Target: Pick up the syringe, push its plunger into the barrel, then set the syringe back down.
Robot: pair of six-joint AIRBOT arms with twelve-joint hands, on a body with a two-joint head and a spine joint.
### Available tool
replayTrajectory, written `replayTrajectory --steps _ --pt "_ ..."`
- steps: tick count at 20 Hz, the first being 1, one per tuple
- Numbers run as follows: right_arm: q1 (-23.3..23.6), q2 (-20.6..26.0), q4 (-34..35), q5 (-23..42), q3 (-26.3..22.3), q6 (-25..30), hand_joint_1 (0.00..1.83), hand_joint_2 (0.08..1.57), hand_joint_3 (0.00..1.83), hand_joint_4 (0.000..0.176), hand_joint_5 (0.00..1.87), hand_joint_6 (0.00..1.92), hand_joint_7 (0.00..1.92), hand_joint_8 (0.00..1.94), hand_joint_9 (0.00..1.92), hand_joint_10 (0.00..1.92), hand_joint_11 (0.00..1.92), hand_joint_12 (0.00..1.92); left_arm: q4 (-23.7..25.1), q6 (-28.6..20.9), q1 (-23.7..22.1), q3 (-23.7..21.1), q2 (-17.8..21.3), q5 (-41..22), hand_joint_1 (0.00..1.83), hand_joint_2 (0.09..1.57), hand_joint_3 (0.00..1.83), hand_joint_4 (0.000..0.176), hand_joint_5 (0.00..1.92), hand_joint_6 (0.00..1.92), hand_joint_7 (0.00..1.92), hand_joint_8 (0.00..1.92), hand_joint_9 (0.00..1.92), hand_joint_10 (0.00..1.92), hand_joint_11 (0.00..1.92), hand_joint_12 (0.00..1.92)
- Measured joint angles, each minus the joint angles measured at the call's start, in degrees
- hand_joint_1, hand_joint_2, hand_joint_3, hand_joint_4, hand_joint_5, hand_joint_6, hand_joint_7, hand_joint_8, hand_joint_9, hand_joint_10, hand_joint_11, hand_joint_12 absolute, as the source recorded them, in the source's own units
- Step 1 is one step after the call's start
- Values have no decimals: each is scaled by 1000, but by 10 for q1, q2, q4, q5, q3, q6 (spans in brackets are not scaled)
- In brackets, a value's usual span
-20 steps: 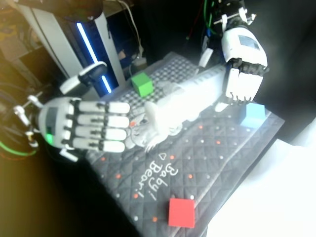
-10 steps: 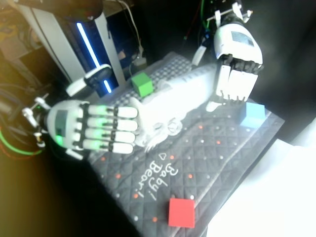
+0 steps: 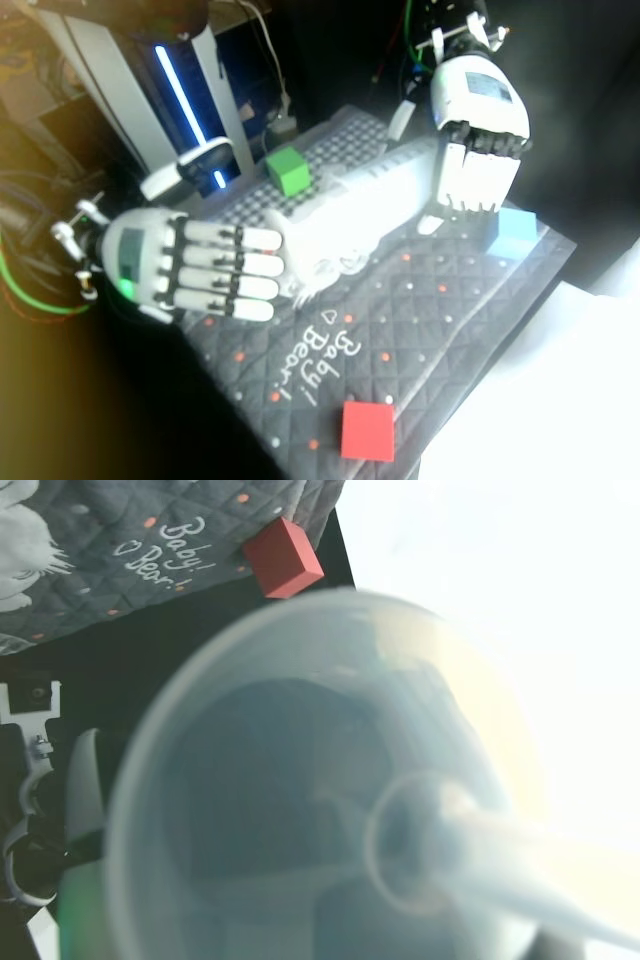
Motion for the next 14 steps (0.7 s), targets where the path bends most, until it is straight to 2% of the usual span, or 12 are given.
replayTrajectory --steps 1,4,5,8,12,14 --pt "0 0 0 0 0 1 17 807 1 0 0 0 0 0 0 0 0 0 1 0 -2 0 -1 2 1295 1201 75 0 1306 1921 1536 1921 1516 1921 1185 1921" --pt "0 -4 0 -3 2 1 23 815 4 0 0 0 0 0 0 0 19 8 3 0 -2 9 -9 8 1288 1203 77 0 1284 1921 1500 1921 1503 1921 1265 1921" --pt "3 -4 0 -6 2 1 4 817 3 0 0 0 0 0 0 0 7 3 3 0 -2 9 -11 9 1343 1170 64 0 1286 1921 1478 1921 1530 1921 1473 1921" --pt "6 -6 -5 -11 2 2 2 806 0 0 0 0 0 0 0 0 5 2 5 -2 -3 12 -15 10 1347 1169 72 0 1288 1921 1477 1921 1523 1921 1411 1921" --pt "7 -8 -16 -18 2 3 0 803 0 0 0 0 0 0 0 0 20 8 10 -1 -3 15 -20 11 1368 1150 79 0 1304 1921 1502 1921 1547 1921 1465 1921" --pt "10 -8 -18 -21 2 3 0 788 0 0 0 0 0 0 0 0 7 3 10 -2 -4 18 -26 11 1394 1139 90 0 1306 1921 1512 1921 1581 1921 1582 1921"
